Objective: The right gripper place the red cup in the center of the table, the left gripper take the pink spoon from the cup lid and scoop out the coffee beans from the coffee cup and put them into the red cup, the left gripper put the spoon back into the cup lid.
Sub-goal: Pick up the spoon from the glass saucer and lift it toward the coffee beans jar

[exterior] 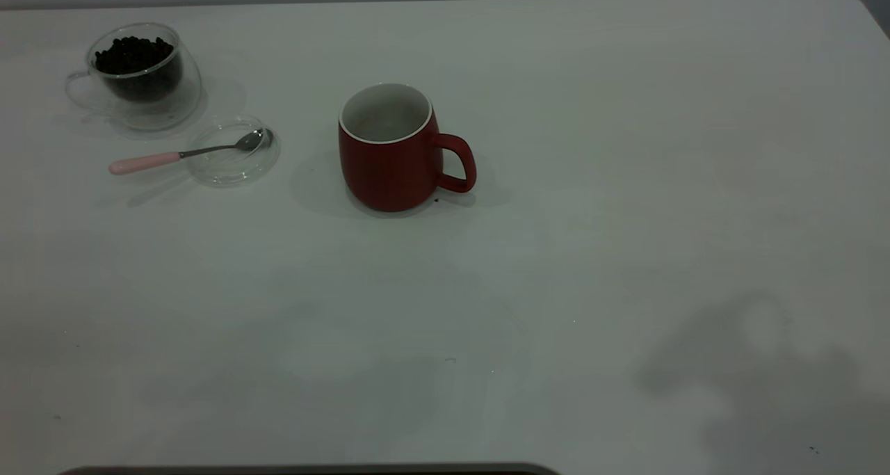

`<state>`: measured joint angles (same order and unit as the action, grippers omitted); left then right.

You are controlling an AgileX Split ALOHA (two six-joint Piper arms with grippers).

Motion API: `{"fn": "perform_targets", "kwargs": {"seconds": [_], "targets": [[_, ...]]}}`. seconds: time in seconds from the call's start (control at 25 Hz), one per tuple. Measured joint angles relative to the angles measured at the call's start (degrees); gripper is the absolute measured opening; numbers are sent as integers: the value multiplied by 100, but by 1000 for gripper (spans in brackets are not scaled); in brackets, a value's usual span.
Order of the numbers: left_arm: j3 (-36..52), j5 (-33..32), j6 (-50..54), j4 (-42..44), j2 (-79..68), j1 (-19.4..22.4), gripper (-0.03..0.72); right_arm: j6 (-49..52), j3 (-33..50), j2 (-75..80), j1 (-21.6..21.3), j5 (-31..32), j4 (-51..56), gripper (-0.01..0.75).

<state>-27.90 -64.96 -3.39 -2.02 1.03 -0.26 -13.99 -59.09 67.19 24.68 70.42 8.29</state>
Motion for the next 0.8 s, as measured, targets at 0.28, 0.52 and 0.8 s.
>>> {"fn": "perform_targets", "kwargs": {"seconds": [0.28,0.52,0.8], "targets": [[0,0,0,0,0,0,463,57,1205,-1309,0,-63,-6,590],[0,0,0,0,0,0,463,97,2532,-3251,-342,-903,-57,590],[0,0,0,0,0,0,463,121,3105,-5132,-1251,-797,-17,590]]}}
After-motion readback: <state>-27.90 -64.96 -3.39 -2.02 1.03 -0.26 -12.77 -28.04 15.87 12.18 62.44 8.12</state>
